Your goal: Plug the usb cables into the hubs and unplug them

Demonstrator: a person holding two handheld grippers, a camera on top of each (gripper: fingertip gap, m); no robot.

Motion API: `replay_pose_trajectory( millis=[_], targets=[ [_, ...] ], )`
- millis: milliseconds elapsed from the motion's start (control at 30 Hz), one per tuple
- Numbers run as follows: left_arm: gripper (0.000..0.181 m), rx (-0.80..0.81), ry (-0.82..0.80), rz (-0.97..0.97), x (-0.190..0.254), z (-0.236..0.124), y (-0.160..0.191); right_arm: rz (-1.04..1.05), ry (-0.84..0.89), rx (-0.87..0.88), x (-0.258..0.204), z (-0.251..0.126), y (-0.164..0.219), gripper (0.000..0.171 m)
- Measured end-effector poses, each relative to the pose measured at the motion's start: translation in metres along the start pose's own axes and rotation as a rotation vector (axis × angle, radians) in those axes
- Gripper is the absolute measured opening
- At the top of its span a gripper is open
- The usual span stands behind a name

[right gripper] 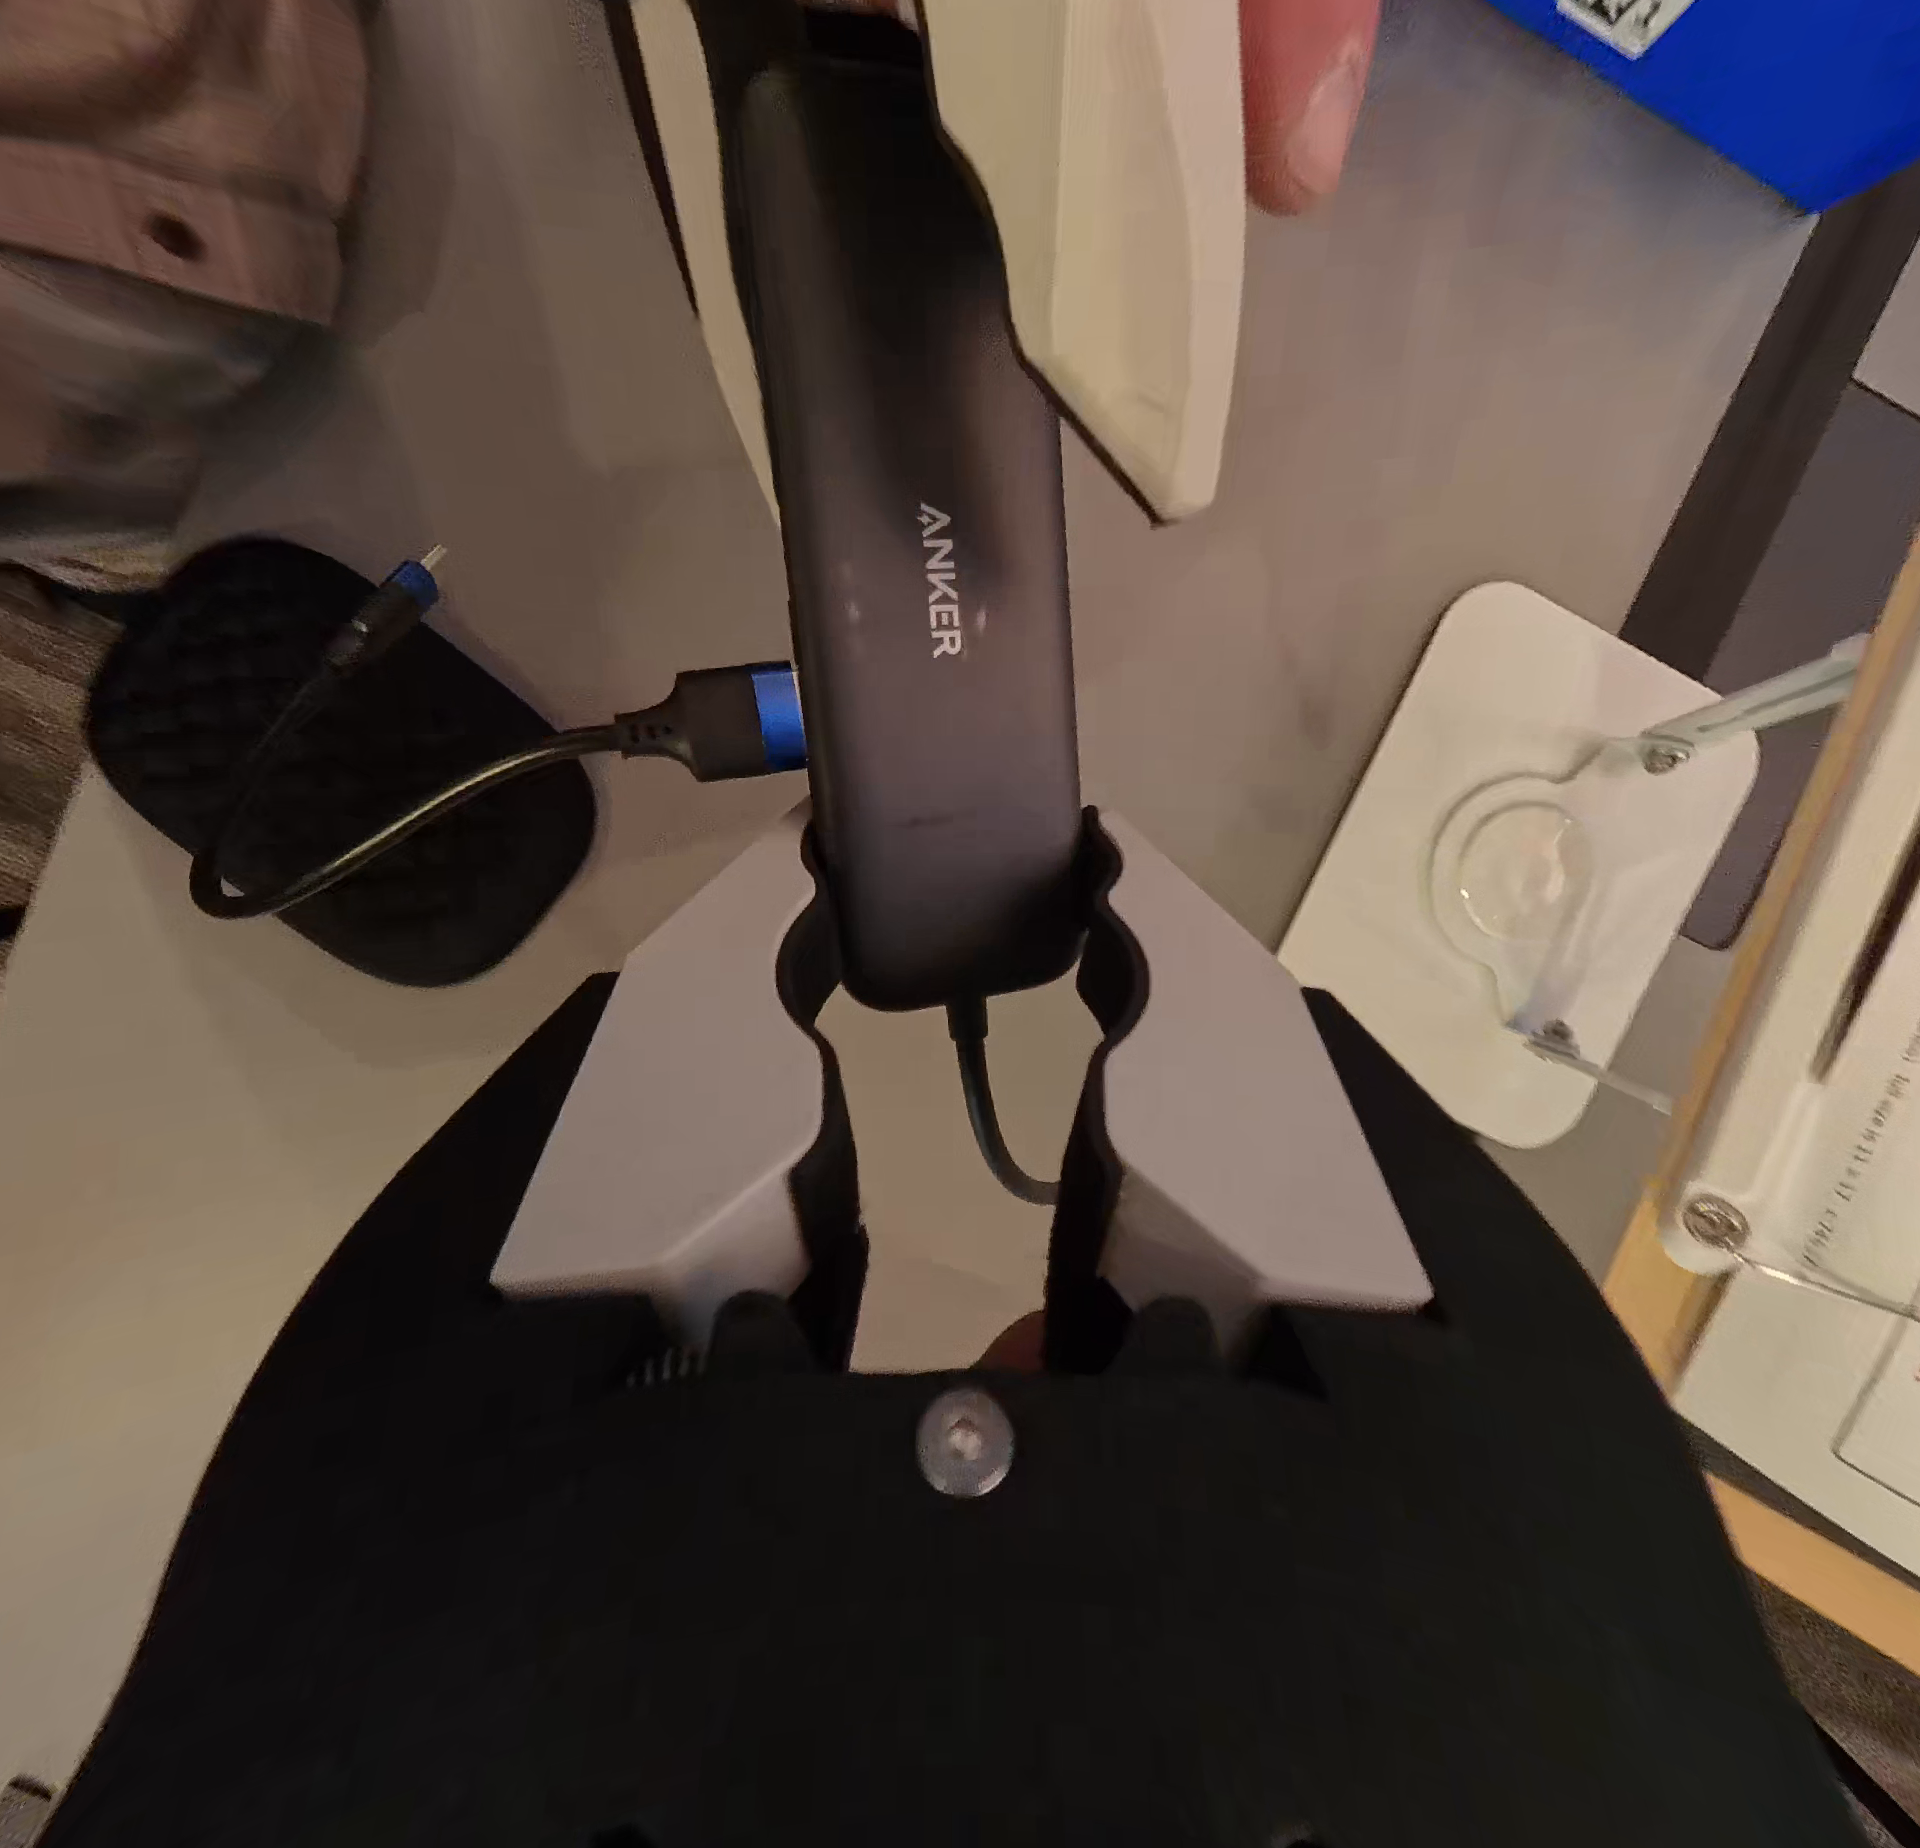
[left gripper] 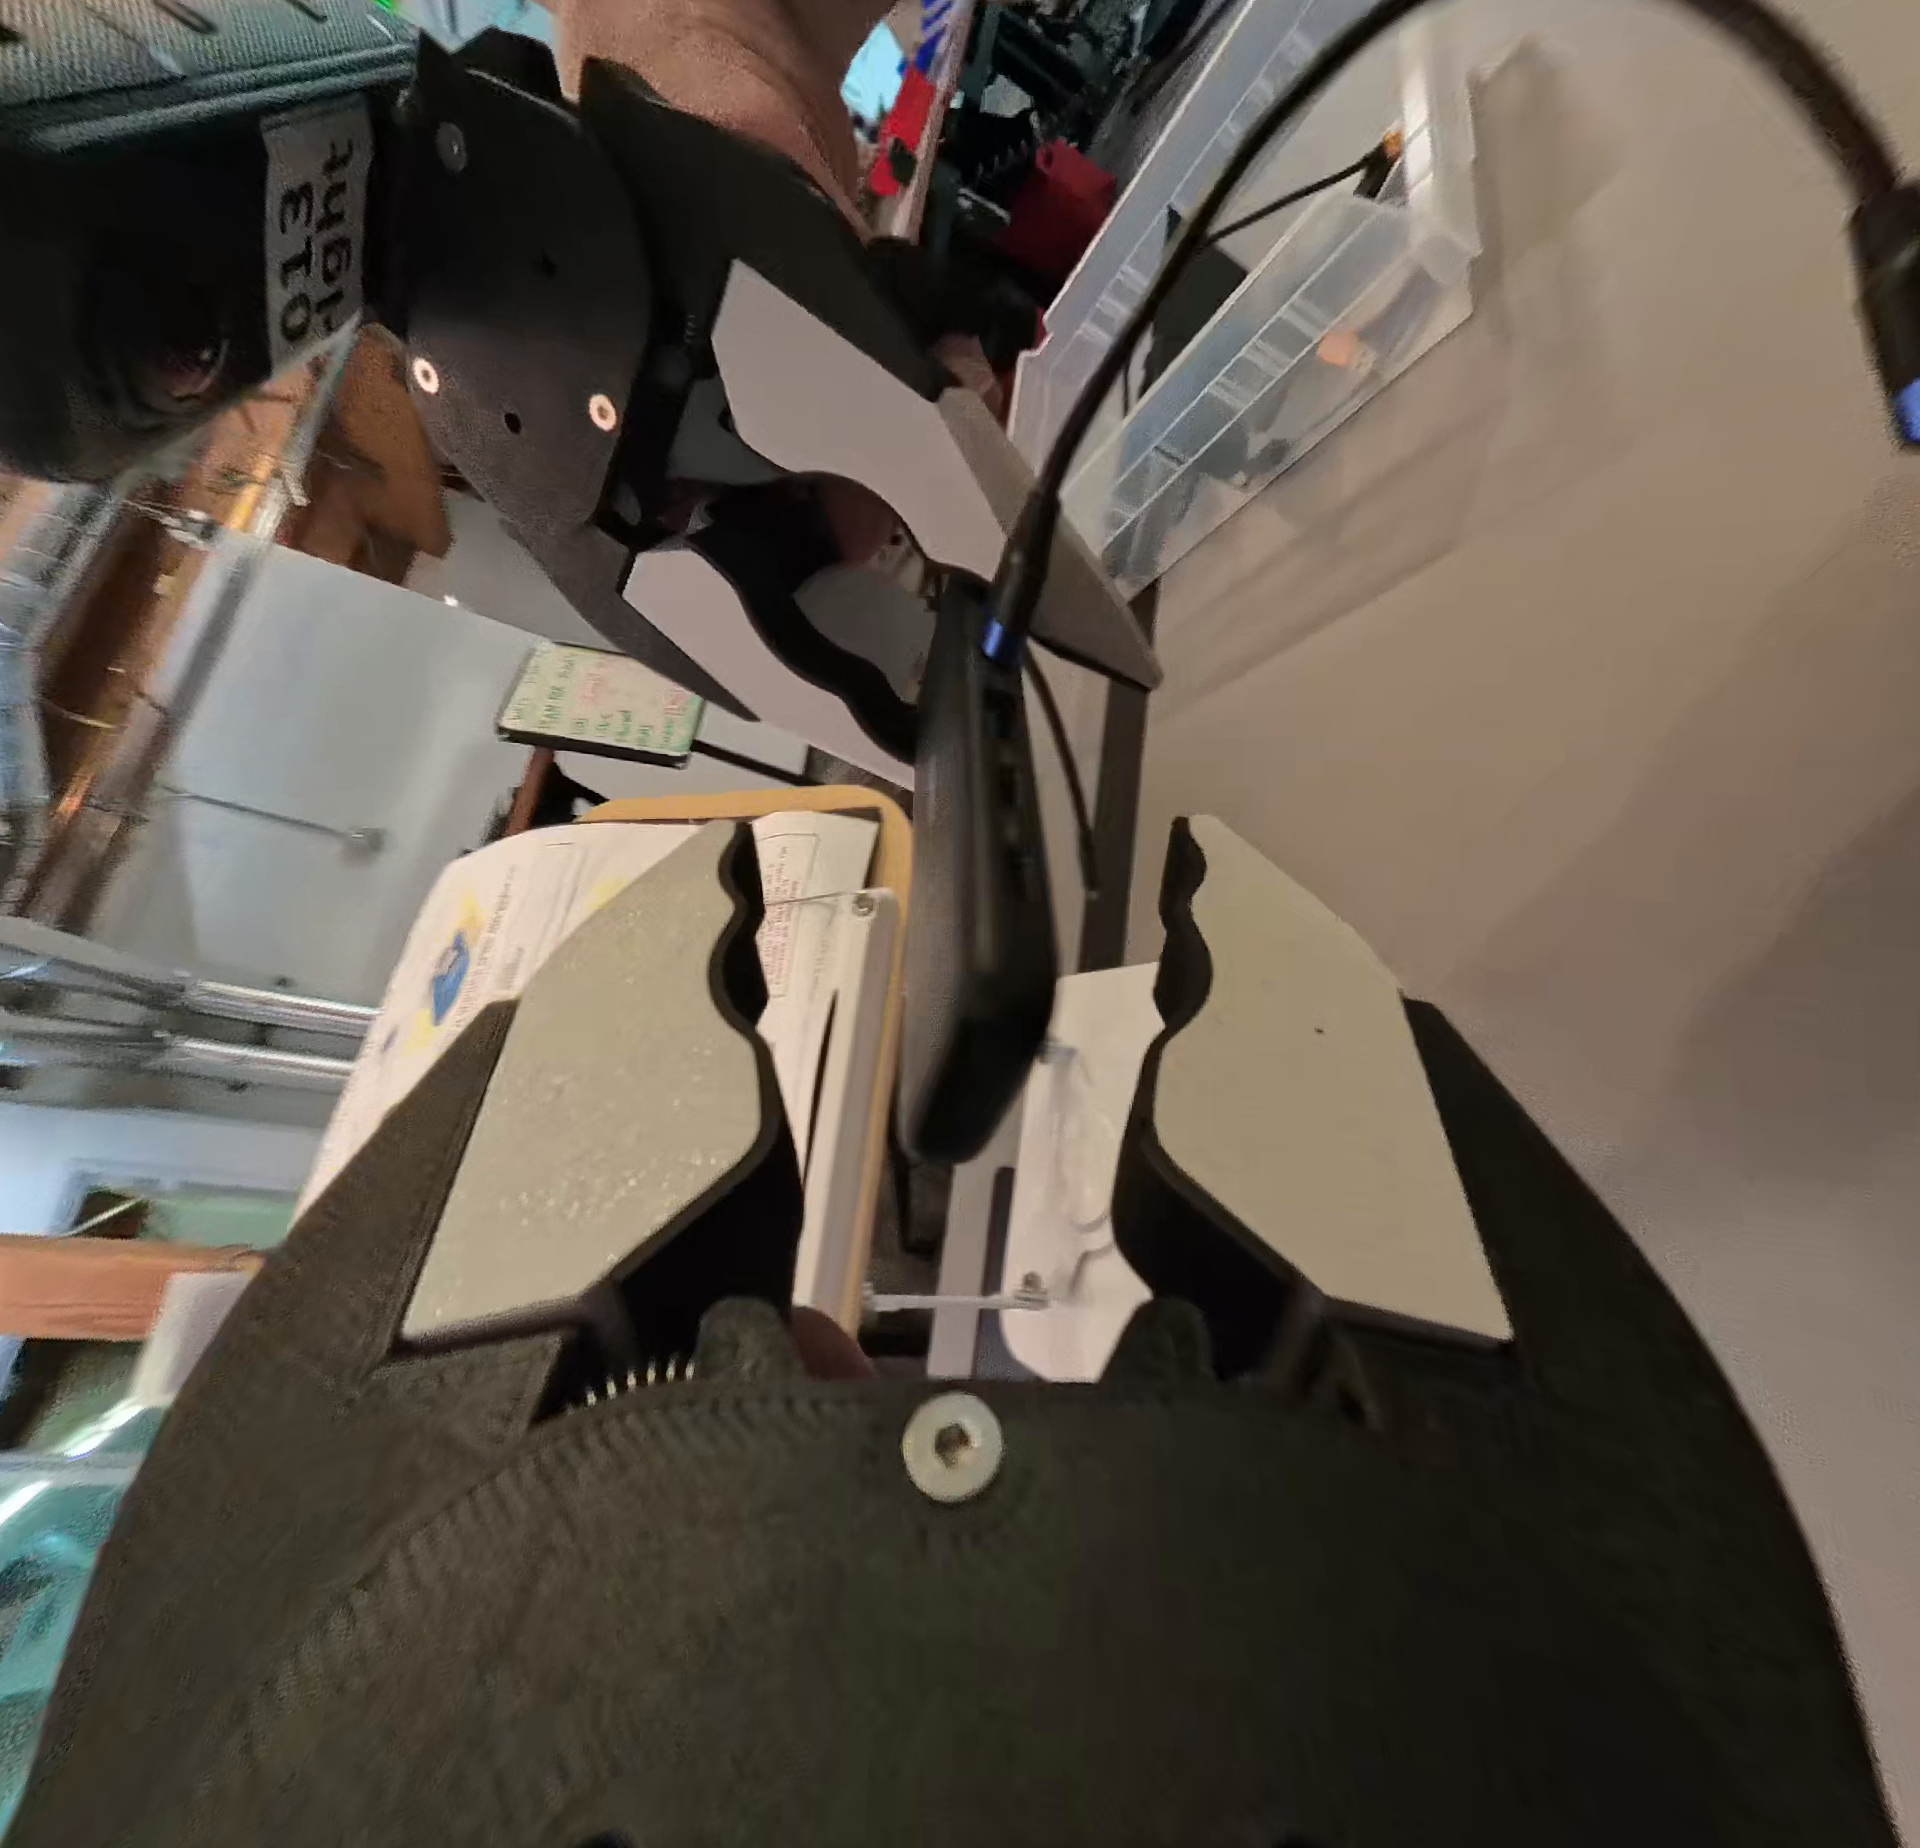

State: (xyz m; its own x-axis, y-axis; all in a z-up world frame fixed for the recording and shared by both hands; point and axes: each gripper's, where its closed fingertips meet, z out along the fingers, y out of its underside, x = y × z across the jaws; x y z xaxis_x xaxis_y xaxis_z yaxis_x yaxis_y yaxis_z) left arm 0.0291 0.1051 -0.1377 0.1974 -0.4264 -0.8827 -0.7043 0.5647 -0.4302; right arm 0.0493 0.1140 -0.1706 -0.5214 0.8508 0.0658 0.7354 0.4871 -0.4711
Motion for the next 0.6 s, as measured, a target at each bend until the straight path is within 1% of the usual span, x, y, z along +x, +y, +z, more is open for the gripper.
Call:
replay_pose_trajectory(
  millis=[67, 167, 267, 300, 367, 467, 500, 600],
  targets=[
    [0.076, -0.006, -0.024, 0.045, 0.001, 0.003, 0.001, 0.013, -0.036, 0.052, -0.003, -0.001, -0.007, 0.041],
    [0.073, 0.000, -0.080, 0.107, -0.002, 0.005, -0.001, 0.027, -0.080, 0.082, -0.007, 0.002, -0.011, 0.042],
    [0.059, 0.030, -0.140, 0.139, -0.007, 0.005, -0.005, 0.032, -0.129, 0.111, -0.014, 0.009, -0.017, 0.042],
    [0.053, 0.036, -0.138, 0.153, -0.005, 0.006, -0.006, 0.029, -0.140, 0.108, -0.016, 0.012, -0.017, 0.042],
    [0.047, 0.064, -0.174, 0.175, -0.006, 0.005, -0.010, 0.022, -0.153, 0.095, -0.018, 0.018, -0.018, 0.042],
    [0.039, 0.078, -0.142, 0.177, 0.000, 0.006, -0.010, 0.007, -0.160, 0.087, -0.019, 0.019, -0.020, 0.042],
    [0.033, 0.083, -0.145, 0.182, 0.000, 0.006, -0.011, 0.009, -0.161, 0.094, -0.019, 0.017, -0.022, 0.042],
    [0.032, 0.087, -0.167, 0.197, -0.001, 0.006, -0.012, -0.007, -0.163, 0.072, -0.018, 0.015, -0.021, 0.042]
  ],
)
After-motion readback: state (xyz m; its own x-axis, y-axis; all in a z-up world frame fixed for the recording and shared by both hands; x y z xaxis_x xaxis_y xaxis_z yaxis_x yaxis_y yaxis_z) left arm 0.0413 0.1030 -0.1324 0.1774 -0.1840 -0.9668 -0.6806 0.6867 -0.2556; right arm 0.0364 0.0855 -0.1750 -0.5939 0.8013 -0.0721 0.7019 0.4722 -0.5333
